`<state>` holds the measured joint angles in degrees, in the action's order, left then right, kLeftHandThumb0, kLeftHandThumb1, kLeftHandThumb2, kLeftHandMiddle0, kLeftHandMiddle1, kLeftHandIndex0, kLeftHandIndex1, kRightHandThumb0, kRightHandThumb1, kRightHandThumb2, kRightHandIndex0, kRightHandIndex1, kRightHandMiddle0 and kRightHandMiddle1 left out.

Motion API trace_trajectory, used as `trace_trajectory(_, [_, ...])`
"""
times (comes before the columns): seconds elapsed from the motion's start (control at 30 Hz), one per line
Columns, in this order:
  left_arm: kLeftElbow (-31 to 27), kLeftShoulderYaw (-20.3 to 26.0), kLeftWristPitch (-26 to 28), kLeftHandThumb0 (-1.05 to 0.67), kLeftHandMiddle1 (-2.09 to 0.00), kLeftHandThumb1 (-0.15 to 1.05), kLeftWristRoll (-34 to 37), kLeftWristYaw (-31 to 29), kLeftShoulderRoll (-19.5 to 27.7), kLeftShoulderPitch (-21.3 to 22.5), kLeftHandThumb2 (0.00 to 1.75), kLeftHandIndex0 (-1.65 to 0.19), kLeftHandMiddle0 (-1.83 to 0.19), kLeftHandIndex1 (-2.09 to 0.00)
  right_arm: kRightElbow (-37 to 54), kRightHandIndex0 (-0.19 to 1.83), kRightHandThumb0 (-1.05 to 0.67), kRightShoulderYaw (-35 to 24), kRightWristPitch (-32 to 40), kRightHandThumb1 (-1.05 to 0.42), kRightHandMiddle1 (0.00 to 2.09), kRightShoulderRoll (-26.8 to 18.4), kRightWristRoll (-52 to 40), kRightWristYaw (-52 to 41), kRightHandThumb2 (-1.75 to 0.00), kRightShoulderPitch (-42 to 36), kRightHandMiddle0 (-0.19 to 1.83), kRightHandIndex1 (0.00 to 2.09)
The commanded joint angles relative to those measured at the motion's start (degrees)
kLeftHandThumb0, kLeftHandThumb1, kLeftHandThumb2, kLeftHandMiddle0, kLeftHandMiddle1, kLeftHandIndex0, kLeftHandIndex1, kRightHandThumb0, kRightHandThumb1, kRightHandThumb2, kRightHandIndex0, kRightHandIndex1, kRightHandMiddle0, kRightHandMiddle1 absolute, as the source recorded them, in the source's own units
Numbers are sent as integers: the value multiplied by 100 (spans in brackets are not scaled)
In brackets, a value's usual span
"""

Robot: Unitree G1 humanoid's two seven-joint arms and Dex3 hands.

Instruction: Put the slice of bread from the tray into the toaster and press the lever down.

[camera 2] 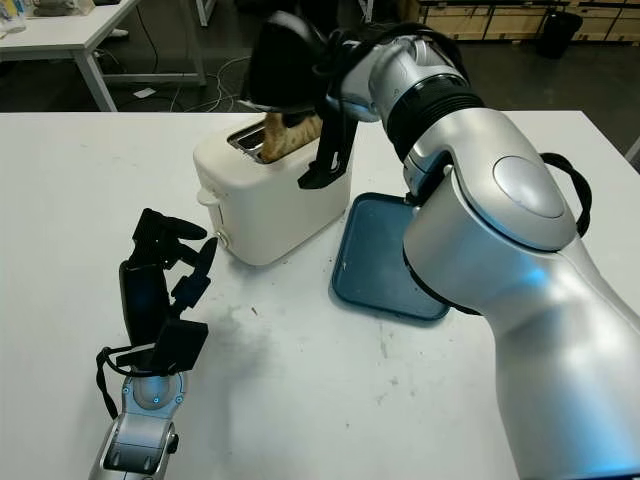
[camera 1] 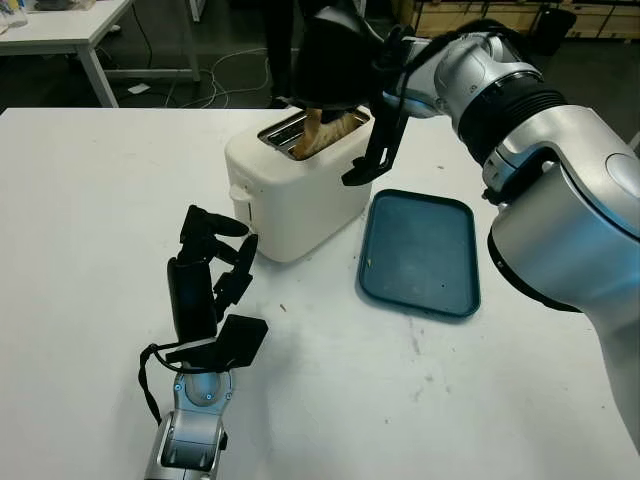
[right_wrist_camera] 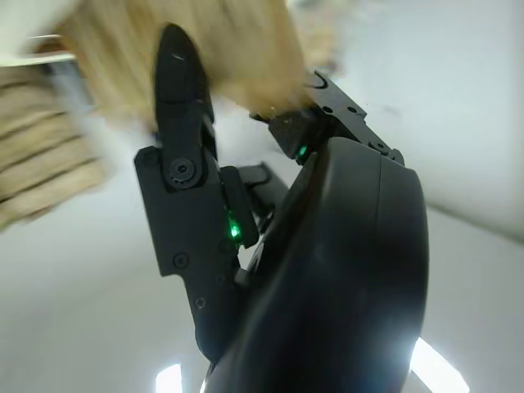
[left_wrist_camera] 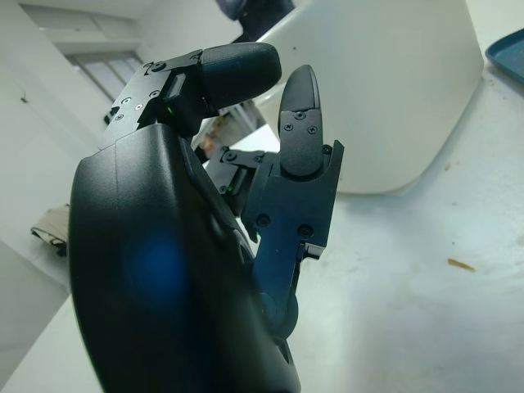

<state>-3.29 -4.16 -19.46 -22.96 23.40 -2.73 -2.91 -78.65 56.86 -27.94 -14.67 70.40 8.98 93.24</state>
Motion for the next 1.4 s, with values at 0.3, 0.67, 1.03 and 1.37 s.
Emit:
trace_trajectory(0.3, [-22,-7,-28,-35,-175,92,-4,-15,5,-15,27,-28,-66,-171,108,14,-81,12,488,-71,1,-88,-24,-515,0,225,50,51])
trace_trajectory(0.67, [-8,11,-28,-37,-175,92,-9,14,1,-25,28,-29,-64,-170,236,17,-53,-1616,153,-70,5,-564,-1653,-426,-2,198,48,55])
trace_trajectory(1.03, [-48,254,38,-40,-175,92,148,-222,235,215,28,-29,-65,-169,1063,85,-39,-5623,-1418,-92,38,-496,-6377,-1133,-22,-2915,95,107])
trace_trajectory(1.37, [-210,579,331,-38,-175,92,-19,-565,833,730,30,-45,-68,-140,4564,81,-37,-5925,-1062,-92,103,-274,-6613,-1044,-42,-6960,73,144])
